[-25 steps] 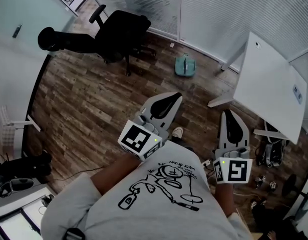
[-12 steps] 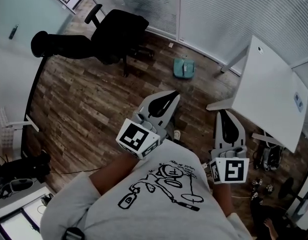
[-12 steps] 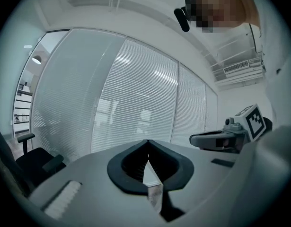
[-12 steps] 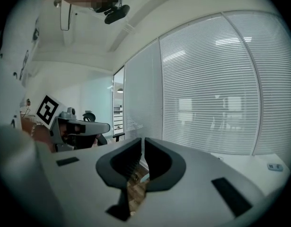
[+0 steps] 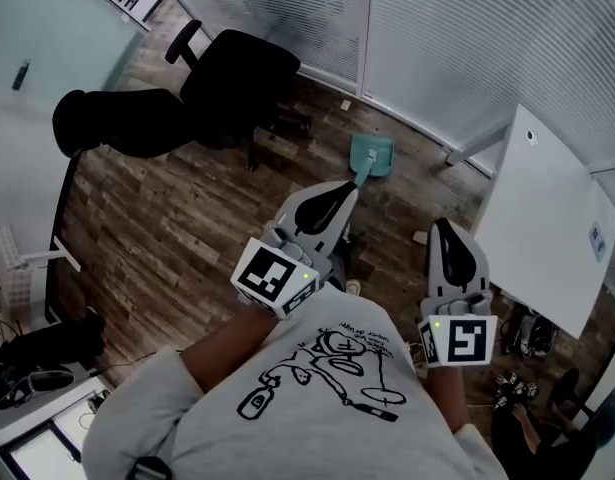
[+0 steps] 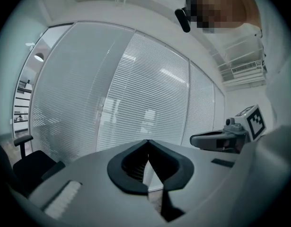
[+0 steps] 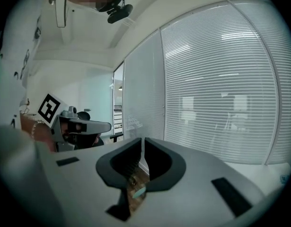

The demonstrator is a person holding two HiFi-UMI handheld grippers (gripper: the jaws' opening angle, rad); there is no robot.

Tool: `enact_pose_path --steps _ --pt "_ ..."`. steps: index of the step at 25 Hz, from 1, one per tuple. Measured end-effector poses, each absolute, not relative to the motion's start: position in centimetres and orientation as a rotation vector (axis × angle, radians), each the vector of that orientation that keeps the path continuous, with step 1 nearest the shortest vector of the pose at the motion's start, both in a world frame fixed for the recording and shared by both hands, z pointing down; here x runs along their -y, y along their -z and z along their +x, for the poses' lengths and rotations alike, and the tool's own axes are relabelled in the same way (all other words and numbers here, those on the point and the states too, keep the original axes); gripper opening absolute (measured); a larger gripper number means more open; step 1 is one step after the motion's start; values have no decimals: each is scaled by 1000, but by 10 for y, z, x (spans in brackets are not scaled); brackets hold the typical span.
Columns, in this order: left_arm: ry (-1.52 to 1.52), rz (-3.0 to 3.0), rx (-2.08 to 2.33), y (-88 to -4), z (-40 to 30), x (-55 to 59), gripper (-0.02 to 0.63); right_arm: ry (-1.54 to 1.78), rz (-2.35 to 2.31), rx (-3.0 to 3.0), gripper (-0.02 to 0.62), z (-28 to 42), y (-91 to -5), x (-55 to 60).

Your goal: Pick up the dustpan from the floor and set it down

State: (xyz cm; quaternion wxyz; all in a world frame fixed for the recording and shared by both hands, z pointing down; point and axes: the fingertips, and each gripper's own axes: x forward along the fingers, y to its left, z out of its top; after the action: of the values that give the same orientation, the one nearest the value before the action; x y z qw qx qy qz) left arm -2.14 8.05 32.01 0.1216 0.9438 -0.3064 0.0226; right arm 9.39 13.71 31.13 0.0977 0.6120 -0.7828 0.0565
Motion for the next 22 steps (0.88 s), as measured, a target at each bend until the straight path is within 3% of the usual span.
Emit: enact_pose_path --steps 10,22 --pt "-43 2743 913 -316 -33 35 2 -156 1787 2326 18 84 -304 -18" --pt "-45 2731 920 -322 -37 96 2 -179 1777 2324 18 80 -312 43"
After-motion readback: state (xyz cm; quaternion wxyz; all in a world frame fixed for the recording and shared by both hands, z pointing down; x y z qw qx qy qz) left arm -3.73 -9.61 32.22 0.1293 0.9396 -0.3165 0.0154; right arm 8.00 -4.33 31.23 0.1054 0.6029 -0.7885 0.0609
